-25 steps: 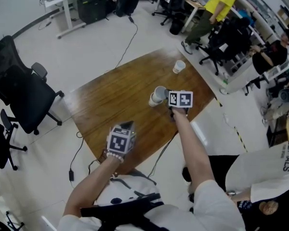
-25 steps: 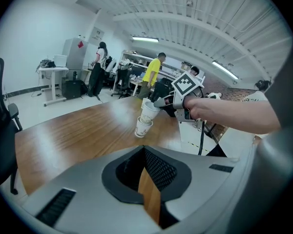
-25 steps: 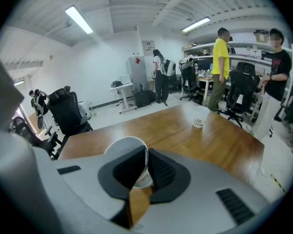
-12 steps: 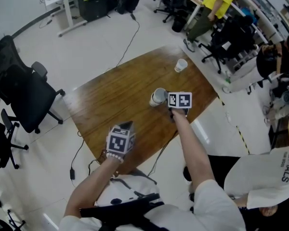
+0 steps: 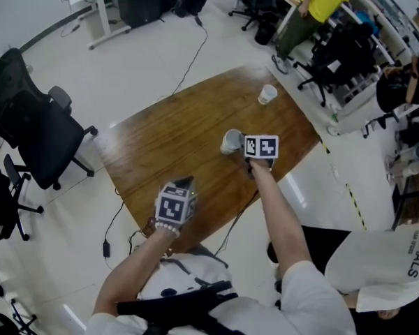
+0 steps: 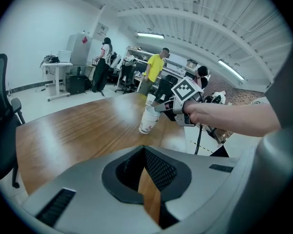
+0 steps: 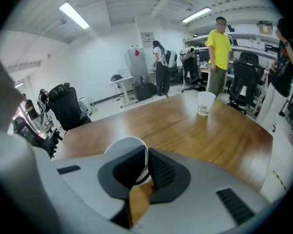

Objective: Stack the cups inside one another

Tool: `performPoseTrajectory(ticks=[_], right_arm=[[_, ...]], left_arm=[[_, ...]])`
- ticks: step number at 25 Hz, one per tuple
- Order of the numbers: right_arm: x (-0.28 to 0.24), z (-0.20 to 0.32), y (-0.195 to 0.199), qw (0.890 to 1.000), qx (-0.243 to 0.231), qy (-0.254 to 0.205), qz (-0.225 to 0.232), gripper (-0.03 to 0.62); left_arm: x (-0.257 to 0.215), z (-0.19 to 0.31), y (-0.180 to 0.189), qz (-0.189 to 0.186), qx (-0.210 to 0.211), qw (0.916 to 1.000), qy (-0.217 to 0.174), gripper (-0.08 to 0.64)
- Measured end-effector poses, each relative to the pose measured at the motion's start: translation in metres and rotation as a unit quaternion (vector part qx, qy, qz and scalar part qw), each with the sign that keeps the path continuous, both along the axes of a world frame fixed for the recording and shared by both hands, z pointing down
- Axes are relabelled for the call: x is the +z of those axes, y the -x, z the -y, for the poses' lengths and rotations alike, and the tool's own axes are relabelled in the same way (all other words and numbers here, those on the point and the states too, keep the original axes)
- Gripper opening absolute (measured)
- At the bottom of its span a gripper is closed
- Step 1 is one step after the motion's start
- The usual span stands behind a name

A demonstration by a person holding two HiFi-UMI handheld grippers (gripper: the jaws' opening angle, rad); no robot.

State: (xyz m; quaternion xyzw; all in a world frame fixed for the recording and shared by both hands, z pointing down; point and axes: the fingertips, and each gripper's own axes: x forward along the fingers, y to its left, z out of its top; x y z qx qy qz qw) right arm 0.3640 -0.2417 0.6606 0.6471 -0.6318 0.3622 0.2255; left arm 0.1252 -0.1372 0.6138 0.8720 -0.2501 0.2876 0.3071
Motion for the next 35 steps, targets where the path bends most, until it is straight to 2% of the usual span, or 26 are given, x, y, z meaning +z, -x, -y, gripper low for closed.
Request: performPoseTrajectory(ticks=[9,13,19,24,30,35], right_arm=[[0.016,0.0,-0.001,1.0,0.003,0.012,-0.006,0.032],[0.019,-0.001,-0.001,1.0,0.008,0.014,-0.014,0.055],[0.011,-0.002,-0.004,1.0,0.016,-0.004,-0.018,0.069],[-0.001,-0.006,-0.011,0.999,0.033,-0.02,-0.024,0.132],[-0.023,-0.022,0.001,0.997,0.054,-0.051,-0.012,0.132],[-0.037,-0.045,0.022,0.995,0.068,-0.068,-0.002,0.132]], left_arm=[[0.006,0.002,0.005,0.005,-0.005,0.9999,0.007,-0.009],[0.006,0.003,0.009,0.005,-0.006,1.0,0.006,-0.009],[0.006,0.001,0.008,0.0,-0.006,1.0,0.004,-0.009],[0.002,-0.003,0.009,-0.006,-0.007,1.0,0.001,-0.009],[-0.008,-0.004,0.02,-0.026,-0.01,0.9995,-0.015,-0.009],[-0.019,-0.008,0.031,-0.029,0.01,0.9988,-0.037,-0.008]])
